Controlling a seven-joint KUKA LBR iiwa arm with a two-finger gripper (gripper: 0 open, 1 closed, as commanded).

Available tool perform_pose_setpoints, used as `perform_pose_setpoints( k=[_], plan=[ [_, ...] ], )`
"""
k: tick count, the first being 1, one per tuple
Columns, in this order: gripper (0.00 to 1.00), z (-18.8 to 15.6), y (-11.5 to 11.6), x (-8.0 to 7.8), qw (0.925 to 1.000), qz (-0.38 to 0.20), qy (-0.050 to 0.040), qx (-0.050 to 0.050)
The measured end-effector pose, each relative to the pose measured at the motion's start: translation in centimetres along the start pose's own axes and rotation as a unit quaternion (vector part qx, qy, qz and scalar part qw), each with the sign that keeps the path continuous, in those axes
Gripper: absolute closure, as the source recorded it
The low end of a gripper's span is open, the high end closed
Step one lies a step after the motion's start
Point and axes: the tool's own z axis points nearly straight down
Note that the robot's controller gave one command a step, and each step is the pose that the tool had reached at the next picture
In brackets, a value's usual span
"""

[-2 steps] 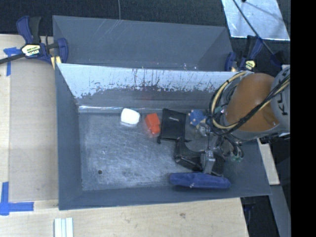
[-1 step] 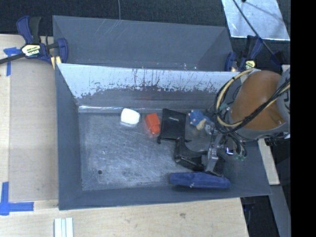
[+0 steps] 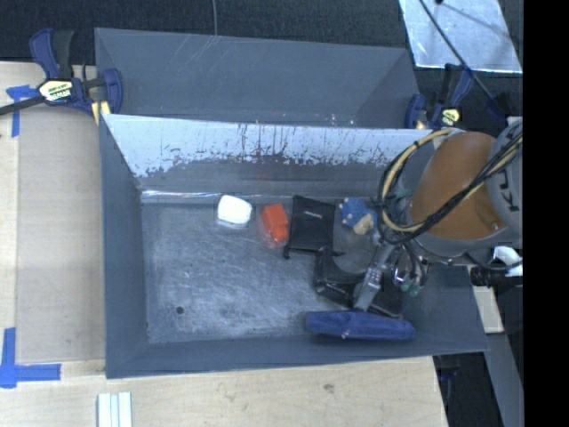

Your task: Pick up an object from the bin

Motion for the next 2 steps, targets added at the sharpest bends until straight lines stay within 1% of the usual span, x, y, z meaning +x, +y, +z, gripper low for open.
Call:
perform_pose_setpoints(
  k=[1, 2],
  plan=[
    [0.00, 2.54, -0.53, 0.52, 0.9931, 0.117, 0.0130, 0.000],
    [0.00, 2.30, -0.53, 0.48, 0.9933, 0.115, 0.0133, -0.001]
  ],
)
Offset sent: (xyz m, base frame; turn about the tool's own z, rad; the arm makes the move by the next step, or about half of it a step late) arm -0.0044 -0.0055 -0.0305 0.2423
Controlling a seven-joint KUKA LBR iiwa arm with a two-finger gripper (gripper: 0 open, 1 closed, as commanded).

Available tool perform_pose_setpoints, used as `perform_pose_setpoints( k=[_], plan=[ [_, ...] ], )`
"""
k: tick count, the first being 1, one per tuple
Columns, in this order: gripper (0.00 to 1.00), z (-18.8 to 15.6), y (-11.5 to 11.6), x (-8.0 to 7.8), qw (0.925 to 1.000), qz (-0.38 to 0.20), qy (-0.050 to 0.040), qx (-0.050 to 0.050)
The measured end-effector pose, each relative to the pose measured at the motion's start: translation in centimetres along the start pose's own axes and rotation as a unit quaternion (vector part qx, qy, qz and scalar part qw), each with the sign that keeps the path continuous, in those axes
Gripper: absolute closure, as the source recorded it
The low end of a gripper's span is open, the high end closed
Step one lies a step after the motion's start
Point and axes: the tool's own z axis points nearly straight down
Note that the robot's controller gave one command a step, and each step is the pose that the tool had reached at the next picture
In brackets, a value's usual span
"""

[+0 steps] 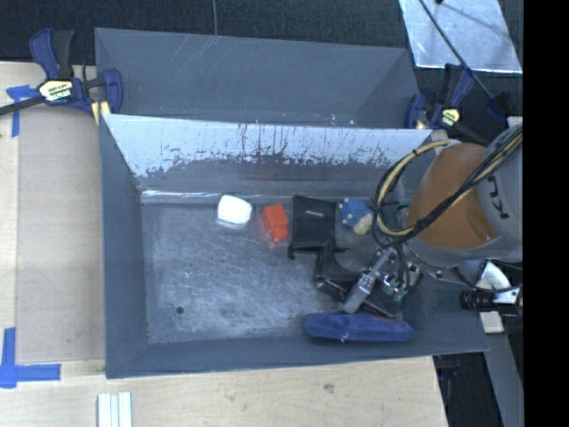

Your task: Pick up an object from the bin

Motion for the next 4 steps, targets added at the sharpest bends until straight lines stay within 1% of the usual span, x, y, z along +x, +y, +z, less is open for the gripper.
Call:
perform_pose_setpoints(
  k=[1, 2, 3, 4],
  plan=[
    [1.00, -0.2, 0.3, 0.3, 1.0000, -0.002, 0.0078, 0.000],
    [1.00, -3.2, 0.2, 0.4, 0.9999, -0.004, -0.0149, -0.001],
    [1.00, -8.6, 0.1, 0.5, 0.9999, -0.006, -0.0153, -0.002],
    [1.00, -9.9, 0.0, 0.5, 0.9999, -0.007, -0.0142, -0.001]
  ],
)
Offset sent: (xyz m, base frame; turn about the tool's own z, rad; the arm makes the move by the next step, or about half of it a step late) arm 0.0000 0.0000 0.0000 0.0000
